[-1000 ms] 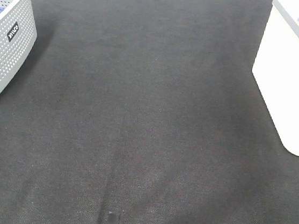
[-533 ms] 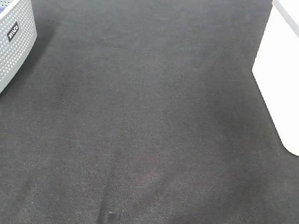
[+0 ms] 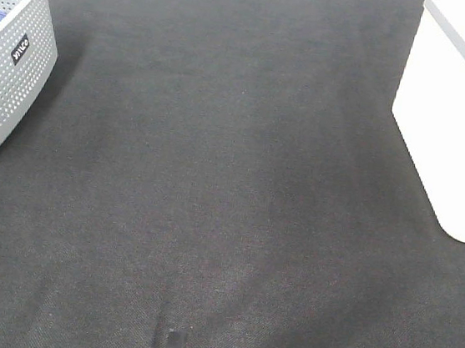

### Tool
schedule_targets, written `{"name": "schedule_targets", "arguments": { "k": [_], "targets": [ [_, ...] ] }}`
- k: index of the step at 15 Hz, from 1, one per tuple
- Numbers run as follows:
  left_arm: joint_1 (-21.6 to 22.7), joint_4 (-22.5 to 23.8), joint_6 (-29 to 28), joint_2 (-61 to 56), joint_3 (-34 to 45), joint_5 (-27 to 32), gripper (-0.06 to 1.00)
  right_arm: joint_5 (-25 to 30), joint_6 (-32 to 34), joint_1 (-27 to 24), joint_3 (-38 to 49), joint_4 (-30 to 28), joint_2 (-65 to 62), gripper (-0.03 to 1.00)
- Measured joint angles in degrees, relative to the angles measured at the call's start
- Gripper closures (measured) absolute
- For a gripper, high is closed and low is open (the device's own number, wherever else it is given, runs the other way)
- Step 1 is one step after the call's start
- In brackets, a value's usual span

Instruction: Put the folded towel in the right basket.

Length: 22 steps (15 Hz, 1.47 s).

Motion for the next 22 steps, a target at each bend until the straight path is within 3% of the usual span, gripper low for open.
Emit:
{"name": "schedule_targets", "arguments": {
  "k": [2,5,10,15,22],
  "targets": [
    [0.00,0.00,0.00,0.00,0.00,0.00,-0.05,-2.29,0.23,0.00,14.44,-1.55,-12.03,-0.01],
    [0.00,0.06,0.00,0.00,0.00,0.00,-0.05,-10.26,0.52,0.00,38.67,-2.18,-32.89,-0.01],
    [0.00,0.17,0.06,0.00,0.00,0.00,-0.05,-11.46,0.74,0.00,69.96,-2.18,-66.58,-0.01],
    [0.00,0.17,0.17,0.00,0.00,0.00,-0.05,-11.00,3.95,0.00,81.93,-2.18,-90.18,-0.01],
    [0.00,0.17,0.17,0.00,0.00,0.00,-0.05,-9.51,4.76,0.00,84.57,-1.60,-92.42,-0.01]
  ]
}}
